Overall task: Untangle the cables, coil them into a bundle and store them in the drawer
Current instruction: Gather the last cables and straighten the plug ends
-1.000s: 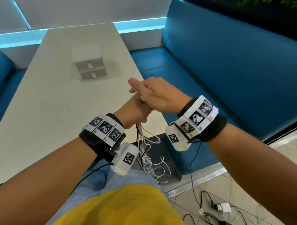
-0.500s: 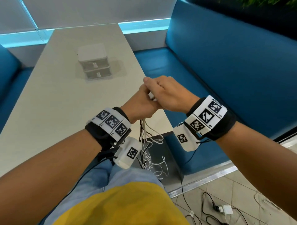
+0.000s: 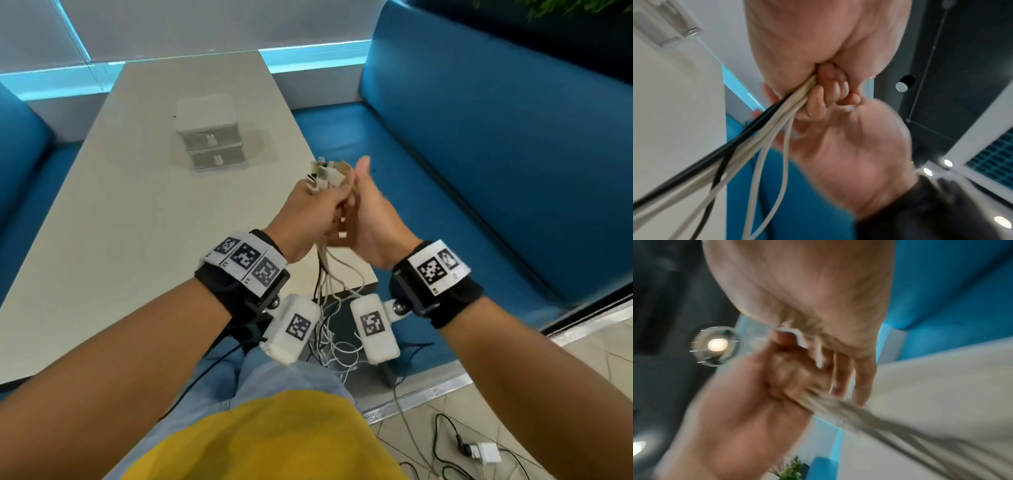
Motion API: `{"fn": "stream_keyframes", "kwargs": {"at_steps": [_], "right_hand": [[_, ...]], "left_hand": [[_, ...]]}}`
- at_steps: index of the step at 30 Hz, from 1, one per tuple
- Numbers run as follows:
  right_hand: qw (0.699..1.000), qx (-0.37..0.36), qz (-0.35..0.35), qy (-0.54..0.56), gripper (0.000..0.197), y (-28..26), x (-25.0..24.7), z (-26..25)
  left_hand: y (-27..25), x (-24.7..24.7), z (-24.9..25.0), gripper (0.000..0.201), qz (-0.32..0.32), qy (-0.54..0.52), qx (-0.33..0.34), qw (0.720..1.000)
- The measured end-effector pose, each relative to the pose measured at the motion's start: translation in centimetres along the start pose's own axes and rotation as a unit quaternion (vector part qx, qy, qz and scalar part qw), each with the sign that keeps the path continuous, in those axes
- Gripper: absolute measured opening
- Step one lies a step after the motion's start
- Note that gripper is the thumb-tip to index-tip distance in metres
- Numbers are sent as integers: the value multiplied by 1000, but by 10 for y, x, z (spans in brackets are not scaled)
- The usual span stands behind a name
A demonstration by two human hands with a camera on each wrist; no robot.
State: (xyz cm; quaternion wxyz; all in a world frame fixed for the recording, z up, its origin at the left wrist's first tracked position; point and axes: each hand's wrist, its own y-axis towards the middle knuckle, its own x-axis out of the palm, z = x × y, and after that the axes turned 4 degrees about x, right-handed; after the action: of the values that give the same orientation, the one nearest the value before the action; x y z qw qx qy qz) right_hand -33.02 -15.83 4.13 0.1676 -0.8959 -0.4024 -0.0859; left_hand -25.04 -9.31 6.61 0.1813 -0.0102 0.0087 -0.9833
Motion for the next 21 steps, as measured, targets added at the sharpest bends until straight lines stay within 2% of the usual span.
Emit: {"fn": "stream_keyframes", "kwargs": {"at_steps": [2, 3, 5, 7, 8, 14, 18, 21], "right_hand": [[999, 36, -29, 22, 76, 3, 2, 21], [999, 35, -29, -4, 74, 3, 2, 28], [989, 11, -13, -144, 65, -1, -4, 41], [954, -8, -1, -300, 56, -6, -16, 57], [939, -6, 13, -343, 58, -9, -25, 67], [925, 103, 134, -340, 71, -31, -91, 141], [891, 158, 179, -386, 65, -49, -134, 199], [853, 191, 169, -456, 52, -46, -152, 215]], "left_hand": [[3, 2, 0, 38, 34, -62, -9, 997], [4, 3, 1, 37, 43, -81, -9, 996], [7, 1, 2, 37, 53, -105, -10, 993], [10, -5, 5, 38, 58, -112, -8, 992], [11, -8, 6, 39, 62, -112, -9, 992], [18, -22, 15, 43, 65, -102, -9, 993], [17, -19, 19, 44, 26, -57, 13, 998], [11, -13, 11, 43, -13, 0, 27, 1000]]}}
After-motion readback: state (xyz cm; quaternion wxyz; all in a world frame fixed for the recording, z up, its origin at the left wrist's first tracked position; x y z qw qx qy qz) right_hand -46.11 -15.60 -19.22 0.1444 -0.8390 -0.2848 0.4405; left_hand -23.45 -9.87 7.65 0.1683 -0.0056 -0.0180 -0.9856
